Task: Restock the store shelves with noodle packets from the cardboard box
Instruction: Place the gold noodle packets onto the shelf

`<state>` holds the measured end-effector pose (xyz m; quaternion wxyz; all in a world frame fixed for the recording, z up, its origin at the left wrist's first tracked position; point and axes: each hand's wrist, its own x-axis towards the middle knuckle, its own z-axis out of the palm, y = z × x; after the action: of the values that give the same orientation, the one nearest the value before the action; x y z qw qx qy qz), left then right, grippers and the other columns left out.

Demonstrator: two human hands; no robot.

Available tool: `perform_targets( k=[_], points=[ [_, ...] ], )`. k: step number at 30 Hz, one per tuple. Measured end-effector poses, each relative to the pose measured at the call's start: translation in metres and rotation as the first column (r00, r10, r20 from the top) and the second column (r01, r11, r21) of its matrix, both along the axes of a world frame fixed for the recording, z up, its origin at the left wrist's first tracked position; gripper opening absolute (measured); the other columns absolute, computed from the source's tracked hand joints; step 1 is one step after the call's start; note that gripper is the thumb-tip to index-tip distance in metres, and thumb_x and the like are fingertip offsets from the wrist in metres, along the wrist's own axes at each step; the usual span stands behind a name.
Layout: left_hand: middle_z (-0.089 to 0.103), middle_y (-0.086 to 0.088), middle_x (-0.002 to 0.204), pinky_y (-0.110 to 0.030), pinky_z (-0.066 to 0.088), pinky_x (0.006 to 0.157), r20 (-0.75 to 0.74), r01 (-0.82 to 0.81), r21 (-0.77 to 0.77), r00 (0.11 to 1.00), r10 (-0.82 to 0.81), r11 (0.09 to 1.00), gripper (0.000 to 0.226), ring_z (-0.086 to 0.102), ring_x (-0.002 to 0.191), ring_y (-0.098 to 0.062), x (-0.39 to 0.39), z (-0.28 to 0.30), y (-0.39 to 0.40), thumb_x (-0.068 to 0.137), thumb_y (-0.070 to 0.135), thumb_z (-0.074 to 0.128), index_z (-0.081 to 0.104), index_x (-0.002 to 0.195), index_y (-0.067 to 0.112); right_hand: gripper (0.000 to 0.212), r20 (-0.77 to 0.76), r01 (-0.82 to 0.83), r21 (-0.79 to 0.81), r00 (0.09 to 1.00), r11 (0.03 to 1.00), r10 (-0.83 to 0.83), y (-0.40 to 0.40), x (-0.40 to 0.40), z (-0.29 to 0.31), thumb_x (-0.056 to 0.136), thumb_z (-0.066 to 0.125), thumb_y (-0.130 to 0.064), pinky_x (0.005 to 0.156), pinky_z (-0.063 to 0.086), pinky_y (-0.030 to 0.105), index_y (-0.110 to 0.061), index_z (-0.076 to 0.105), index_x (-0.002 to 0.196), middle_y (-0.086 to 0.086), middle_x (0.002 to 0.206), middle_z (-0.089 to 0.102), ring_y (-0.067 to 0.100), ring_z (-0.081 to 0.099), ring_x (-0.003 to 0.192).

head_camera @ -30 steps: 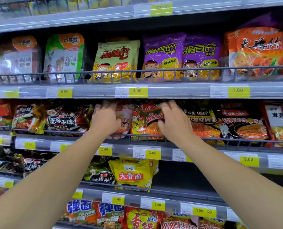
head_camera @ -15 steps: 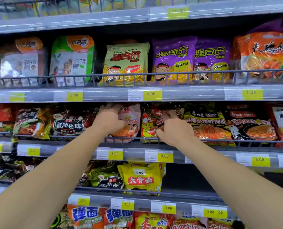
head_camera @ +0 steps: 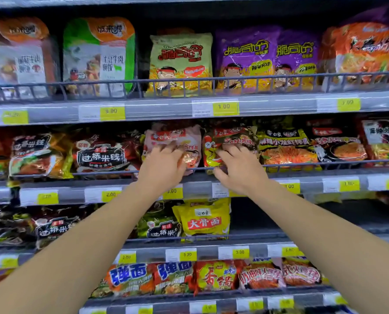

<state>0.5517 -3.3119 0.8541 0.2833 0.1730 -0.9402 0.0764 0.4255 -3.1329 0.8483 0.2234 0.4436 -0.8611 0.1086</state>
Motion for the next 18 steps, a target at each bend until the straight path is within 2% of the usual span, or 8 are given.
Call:
perform_targets(
  k=[3,6,9,13,18],
  points=[
    [0.043,-0.010,0.149,-0.045,0.037,0.103,-0.047,0.025,0.035,0.999,-0.023,0.999,0.049,0.042,0.125,-0.039,0.005,0.002,0.005,0.095,0.036,0.047,0.048,0.141,0.018,0.065,-0.012,0.018,0.010,1.000,1.000,-0.018,0.006,0.010,0.002,0.092,0.042,-0.051,0.113,0.028,0.046,-0.019,0.035,0.149,0.010,0.154,0.031,0.035,0.030,0.138],
    [0.052,-0.014,0.139,-0.045,0.039,0.101,-0.083,0.084,0.067,0.993,-0.078,0.994,0.055,0.049,0.118,-0.040,0.017,-0.006,0.014,0.089,0.038,0.051,0.052,0.137,0.011,0.064,0.019,0.015,-0.013,1.000,1.000,-0.015,0.020,0.028,-0.006,0.095,0.049,-0.044,0.117,0.022,0.041,-0.018,0.032,0.150,0.009,0.157,0.027,0.031,0.025,0.141],
    [0.048,-0.013,0.143,-0.043,0.034,0.107,-0.138,0.159,0.139,0.980,-0.140,0.977,0.055,0.044,0.128,-0.036,0.033,-0.022,0.028,0.090,0.030,0.060,0.049,0.141,0.011,0.062,0.071,0.003,-0.055,0.997,0.999,0.001,0.038,0.054,-0.022,0.095,0.052,-0.040,0.115,0.025,0.040,-0.015,0.035,0.150,0.007,0.156,0.029,0.030,0.028,0.141],
    [0.039,-0.009,0.152,-0.039,0.027,0.116,-0.077,0.151,0.235,0.988,-0.136,0.960,0.058,0.034,0.140,-0.028,0.054,-0.045,0.043,0.093,0.037,0.057,0.043,0.146,0.017,0.061,0.152,0.027,-0.006,0.988,1.000,-0.026,0.056,0.081,-0.044,0.095,0.052,-0.042,0.115,0.029,0.043,-0.015,0.037,0.148,0.009,0.155,0.032,0.030,0.030,0.141],
    [0.044,-0.005,0.149,-0.035,0.035,0.110,-0.018,0.138,0.381,0.990,-0.142,0.914,0.054,0.046,0.132,-0.024,0.110,-0.090,0.092,0.093,0.038,0.057,0.047,0.143,0.019,0.063,0.204,0.011,0.051,0.979,0.999,-0.021,0.092,0.131,-0.081,0.094,0.054,-0.042,0.115,0.024,0.037,-0.012,0.039,0.147,0.010,0.153,0.035,0.028,0.029,0.141]
  ],
)
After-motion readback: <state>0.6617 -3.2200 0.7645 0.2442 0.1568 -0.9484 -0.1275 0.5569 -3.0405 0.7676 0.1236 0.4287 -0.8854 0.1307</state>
